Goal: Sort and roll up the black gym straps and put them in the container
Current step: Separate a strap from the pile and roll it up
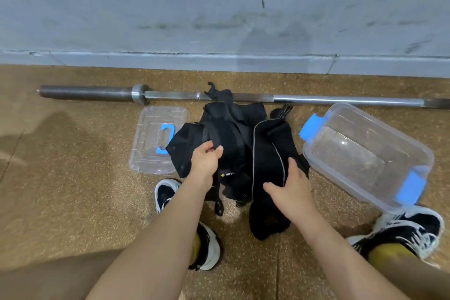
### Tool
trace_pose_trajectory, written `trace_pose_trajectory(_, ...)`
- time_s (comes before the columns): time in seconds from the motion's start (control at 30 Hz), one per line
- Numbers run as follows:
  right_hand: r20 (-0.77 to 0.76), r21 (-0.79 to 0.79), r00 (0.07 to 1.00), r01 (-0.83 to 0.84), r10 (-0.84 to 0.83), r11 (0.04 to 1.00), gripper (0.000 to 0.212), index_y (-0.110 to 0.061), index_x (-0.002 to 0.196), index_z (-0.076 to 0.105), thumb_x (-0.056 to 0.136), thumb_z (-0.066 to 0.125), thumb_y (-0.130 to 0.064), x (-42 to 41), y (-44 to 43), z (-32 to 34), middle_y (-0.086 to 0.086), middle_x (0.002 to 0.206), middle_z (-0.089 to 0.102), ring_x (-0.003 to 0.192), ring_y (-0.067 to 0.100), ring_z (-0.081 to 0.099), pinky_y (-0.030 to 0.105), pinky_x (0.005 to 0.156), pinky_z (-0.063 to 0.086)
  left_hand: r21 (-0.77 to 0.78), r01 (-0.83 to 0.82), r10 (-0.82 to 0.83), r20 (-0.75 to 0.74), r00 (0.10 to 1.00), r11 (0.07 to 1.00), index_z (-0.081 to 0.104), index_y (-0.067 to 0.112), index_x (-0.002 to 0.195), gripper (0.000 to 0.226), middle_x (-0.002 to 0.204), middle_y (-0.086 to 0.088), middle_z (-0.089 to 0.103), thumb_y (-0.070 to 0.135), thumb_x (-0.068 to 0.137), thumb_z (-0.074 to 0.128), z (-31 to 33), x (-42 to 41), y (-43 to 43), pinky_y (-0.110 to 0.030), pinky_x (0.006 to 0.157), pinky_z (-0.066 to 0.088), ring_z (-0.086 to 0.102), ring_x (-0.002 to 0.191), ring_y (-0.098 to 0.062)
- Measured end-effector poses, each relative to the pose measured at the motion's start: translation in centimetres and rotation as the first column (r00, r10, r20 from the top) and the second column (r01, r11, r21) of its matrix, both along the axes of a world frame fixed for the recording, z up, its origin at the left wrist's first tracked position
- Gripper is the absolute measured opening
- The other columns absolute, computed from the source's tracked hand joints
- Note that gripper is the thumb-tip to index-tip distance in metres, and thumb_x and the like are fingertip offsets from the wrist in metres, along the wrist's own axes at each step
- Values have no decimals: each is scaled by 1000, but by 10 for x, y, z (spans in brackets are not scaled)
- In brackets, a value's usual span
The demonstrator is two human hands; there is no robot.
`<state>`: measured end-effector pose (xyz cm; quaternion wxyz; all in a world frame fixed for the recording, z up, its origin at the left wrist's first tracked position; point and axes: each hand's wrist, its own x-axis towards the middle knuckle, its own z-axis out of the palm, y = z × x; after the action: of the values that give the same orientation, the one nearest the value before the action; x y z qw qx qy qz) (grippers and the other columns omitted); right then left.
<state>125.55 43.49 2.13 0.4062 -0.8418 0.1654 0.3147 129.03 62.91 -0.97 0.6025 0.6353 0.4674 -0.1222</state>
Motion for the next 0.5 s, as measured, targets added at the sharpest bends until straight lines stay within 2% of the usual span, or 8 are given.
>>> trace_pose_trajectory(0.03, 28, 1, 999, -25, 25, 1000, 93, -24, 159, 11, 86, 70, -33, 0, 2, 3, 3, 162, 22, 150, 26, 18, 48, 120, 24, -30, 13, -12, 32, 999, 999, 67, 16, 121, 26, 117, 0, 71, 9, 98, 58, 6, -2, 0, -39, 103, 49, 65, 107, -18)
trace_pose_trajectory(0.1, 40, 152, 999, 21, -28, 988, 91, -31, 158, 11, 89, 69, -34, 4, 7, 18, -1, 164, 19, 150, 22, 19, 44, 121, 23, -67, 51, -42, 130, 991, 996, 74, 18, 102, 23, 104, 1, 75, 5, 98, 55, 26, -6, -5, -42, 99, 52, 67, 106, -21)
trace_pose_trajectory(0.17, -119, 392, 977, 210, -176, 896, 86, -42, 156, 14, 90, 70, -36, 12, 12, 38, -8, 159, 26, 145, 19, 30, 47, 117, 28, -126, 118, -85, 238, 968, 985, 74, 16, 89, 28, 96, -1, 75, 1, 99, 52, 54, -9, -14, -42, 97, 52, 67, 107, -25)
trace_pose_trajectory(0.23, -212, 565, 963, 258, -164, 784, 76, -49, 150, 27, 89, 71, -36, 20, 13, 59, -18, 142, 45, 129, 12, 48, 50, 111, 36, -205, 208, -126, 354, 927, 956, 73, 14, 96, 27, 105, -5, 75, 1, 100, 49, 86, -9, -21, -43, 99, 51, 66, 112, -26)
trace_pose_trajectory(0.27, -155, 613, 982, 181, -108, 769, 67, -46, 145, 40, 88, 73, -32, 24, 12, 68, -19, 133, 56, 119, 10, 58, 46, 106, 43, -229, 249, -140, 406, 903, 941, 72, 14, 101, 28, 109, -6, 74, 1, 100, 48, 102, -8, -22, -41, 98, 52, 66, 113, -25)
trace_pose_trajectory(0.37, 137, 526, 986, -158, 100, 836, 35, -35, 114, 69, 84, 79, -21, 43, 6, 91, -16, 106, 74, 103, 4, 68, 27, 93, 51, -220, 315, -144, 562, 815, 923, 67, 13, 112, 30, 110, -5, 74, -3, 100, 44, 149, -3, -20, -34, 90, 56, 68, 109, -21)
trace_pose_trajectory(0.43, 168, 455, 963, -264, 209, 851, 29, -36, 103, 72, 82, 80, -17, 53, 0, 105, -16, 100, 75, 97, 2, 69, 24, 90, 50, -177, 323, -143, 635, 759, 930, 64, 10, 113, 29, 108, -7, 72, -6, 99, 44, 180, 0, -17, -35, 87, 58, 68, 106, -23)
trace_pose_trajectory(0.5, 182, 317, 929, -367, 323, 875, 25, -34, 94, 73, 82, 77, -13, 55, -5, 109, -12, 95, 74, 95, 9, 68, 23, 86, 50, -145, 301, -124, 686, 717, 942, 62, 11, 111, 28, 103, -6, 70, -7, 99, 45, 207, 2, -13, -35, 80, 59, 68, 100, -22)
